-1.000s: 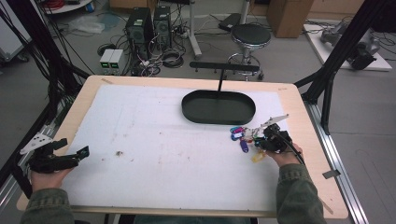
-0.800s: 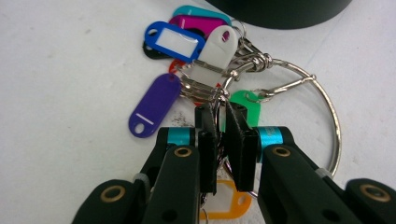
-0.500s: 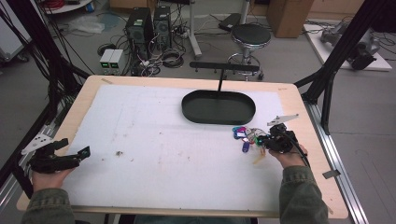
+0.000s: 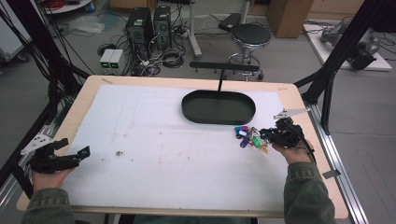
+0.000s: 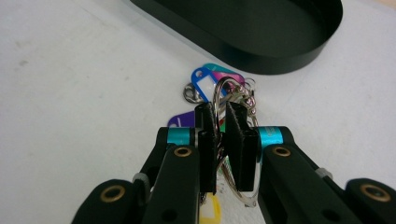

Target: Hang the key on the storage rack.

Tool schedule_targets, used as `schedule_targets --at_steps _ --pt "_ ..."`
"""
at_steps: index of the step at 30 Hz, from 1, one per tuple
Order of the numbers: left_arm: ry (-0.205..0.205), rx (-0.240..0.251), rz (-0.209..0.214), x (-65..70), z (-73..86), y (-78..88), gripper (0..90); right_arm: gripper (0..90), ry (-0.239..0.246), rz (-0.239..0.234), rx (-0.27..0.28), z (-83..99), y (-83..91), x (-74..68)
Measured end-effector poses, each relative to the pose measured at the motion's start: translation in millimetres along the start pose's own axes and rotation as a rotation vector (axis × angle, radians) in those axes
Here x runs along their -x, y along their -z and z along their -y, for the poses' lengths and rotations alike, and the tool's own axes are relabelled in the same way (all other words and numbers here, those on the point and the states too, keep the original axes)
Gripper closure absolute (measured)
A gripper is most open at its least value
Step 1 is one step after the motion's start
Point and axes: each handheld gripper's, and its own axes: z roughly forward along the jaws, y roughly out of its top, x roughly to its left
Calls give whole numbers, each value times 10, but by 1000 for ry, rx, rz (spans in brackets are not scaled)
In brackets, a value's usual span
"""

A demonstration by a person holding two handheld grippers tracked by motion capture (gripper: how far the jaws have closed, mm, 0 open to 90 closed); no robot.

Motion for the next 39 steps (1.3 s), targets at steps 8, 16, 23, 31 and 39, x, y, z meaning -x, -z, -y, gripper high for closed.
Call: schedule_targets --at_steps 8,16,23,31,39 --pt "1 2 1 -2 0 3 17 833 -8 -19 33 -56 80 -6" --pt "7 9 -2 -7 2 12 17 832 -12 -33 65 -187 153 -18" --pt "8 6 -1 -13 3 9 17 832 3 -40 87 -296 195 -42" --pt "8 9 -4 -19 2 8 17 831 10 -40 102 -370 237 -43" --pt "6 5 -3 -18 2 2 17 831 25 -46 123 -520 307 -64"
